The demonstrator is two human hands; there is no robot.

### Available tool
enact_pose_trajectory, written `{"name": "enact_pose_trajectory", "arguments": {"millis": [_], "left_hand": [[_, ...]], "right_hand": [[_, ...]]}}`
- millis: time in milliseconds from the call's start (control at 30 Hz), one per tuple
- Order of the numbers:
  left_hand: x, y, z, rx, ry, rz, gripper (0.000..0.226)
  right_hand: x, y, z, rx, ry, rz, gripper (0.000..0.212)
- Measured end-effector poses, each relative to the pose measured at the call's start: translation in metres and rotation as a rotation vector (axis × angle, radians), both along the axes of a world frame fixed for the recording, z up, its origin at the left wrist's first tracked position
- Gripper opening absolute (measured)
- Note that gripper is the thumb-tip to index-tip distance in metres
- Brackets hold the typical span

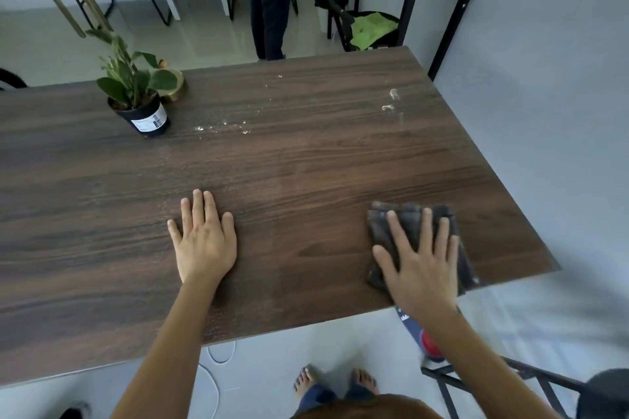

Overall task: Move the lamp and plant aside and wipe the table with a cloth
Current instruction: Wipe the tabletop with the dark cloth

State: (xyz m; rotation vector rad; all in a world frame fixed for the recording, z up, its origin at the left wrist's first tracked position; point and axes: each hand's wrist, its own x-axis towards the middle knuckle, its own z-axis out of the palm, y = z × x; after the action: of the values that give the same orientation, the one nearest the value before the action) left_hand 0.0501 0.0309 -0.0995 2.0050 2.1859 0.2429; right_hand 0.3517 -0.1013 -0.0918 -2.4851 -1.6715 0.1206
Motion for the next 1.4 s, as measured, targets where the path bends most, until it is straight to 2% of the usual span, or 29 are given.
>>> {"name": "enact_pose_trajectory", "arguments": {"millis": [100, 200, 267, 333, 400, 467, 567, 667, 800, 900, 1000, 1167, 1267, 1400], "left_hand": [[-0.005, -0.003, 0.002, -0.026, -0.001, 0.002, 0.061], [0.005, 0.000, 0.004, -0.021, -0.034, 0.006, 0.061], [0.071, 0.014, -0.003, -0.052, -0.101, -0.253, 0.061], [0.055, 0.016, -0.003, -0.069, -0.086, -0.150, 0.060], [0.041, 0.005, 0.000, -0.052, -0.122, -0.122, 0.060], [0.057, 0.017, 0.000, -0.025, -0.196, -0.136, 0.060], [0.099, 0.012, 0.014, 0.046, -0.196, -0.330, 0.062], [0.144, 0.014, 0.022, 0.073, -0.154, -0.500, 0.065], [0.191, 0.017, 0.017, -0.039, -0.113, -0.492, 0.070], [0.189, 0.006, 0.007, -0.026, 0.002, -0.503, 0.074], [0.189, 0.004, 0.005, -0.012, 0.011, -0.504, 0.074], [0.192, 0.006, 0.004, -0.035, 0.051, -0.461, 0.076], [0.191, 0.004, 0.005, -0.034, 0.052, -0.462, 0.079], [0.192, 0.007, 0.010, -0.065, 0.001, -0.447, 0.080]], "right_hand": [[-0.108, 0.007, -0.003, 0.057, 0.076, 0.352, 0.063], [-0.134, 0.020, 0.000, 0.055, 0.106, 0.564, 0.058], [-0.069, -0.007, 0.003, 0.074, 0.092, 0.322, 0.054], [-0.041, -0.021, 0.001, 0.075, 0.099, 0.304, 0.054], [-0.008, -0.050, -0.002, 0.047, 0.084, 0.171, 0.057], [0.053, -0.037, -0.009, 0.000, 0.122, -0.007, 0.060], [0.115, -0.034, -0.009, 0.009, 0.098, -0.239, 0.069], [0.144, -0.028, -0.009, -0.039, 0.063, -0.335, 0.077], [0.162, -0.010, 0.002, -0.140, 0.078, -0.430, 0.068], [0.162, 0.028, 0.011, -0.157, 0.040, -0.313, 0.078], [0.177, 0.097, 0.013, -0.170, 0.089, -0.150, 0.086], [0.195, 0.173, 0.015, -0.214, 0.175, 0.066, 0.076], [0.197, 0.139, 0.010, -0.183, 0.145, 0.132, 0.068], [0.193, 0.017, 0.004, -0.081, 0.113, 0.206, 0.065]]}}
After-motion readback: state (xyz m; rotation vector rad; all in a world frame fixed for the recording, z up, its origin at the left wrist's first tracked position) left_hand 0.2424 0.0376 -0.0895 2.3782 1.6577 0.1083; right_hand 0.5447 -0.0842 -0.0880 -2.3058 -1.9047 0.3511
